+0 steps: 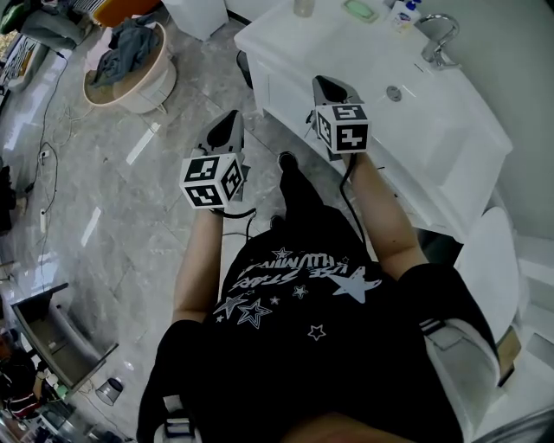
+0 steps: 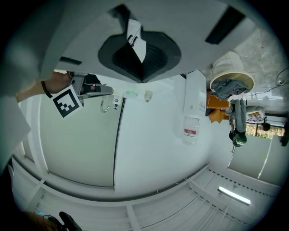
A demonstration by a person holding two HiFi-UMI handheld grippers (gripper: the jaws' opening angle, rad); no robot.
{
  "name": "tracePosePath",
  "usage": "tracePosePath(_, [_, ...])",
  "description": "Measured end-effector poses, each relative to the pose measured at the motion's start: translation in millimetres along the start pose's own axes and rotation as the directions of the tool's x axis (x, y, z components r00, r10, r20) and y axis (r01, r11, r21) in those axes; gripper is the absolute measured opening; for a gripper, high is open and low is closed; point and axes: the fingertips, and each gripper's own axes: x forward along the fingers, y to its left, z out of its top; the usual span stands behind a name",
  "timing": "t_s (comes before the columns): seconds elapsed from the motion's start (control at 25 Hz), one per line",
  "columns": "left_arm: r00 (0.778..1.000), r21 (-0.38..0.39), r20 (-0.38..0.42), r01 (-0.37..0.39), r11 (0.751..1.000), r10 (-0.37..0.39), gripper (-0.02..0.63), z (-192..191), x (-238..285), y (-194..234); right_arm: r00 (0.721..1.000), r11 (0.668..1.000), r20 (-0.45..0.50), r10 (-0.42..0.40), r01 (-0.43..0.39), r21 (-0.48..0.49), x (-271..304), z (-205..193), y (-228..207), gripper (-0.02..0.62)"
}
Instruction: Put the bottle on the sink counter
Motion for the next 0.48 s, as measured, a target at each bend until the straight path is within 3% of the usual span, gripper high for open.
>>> tracePosePath(0.48, [1.0,-0.002,0.008,0.01,1.0,-0.01,0.006,-14.4,-38.0,-22.7,1.0,1.0,0.0,0.009,-0.009,-0.012,-51.9,-12.3,18.1,0.006])
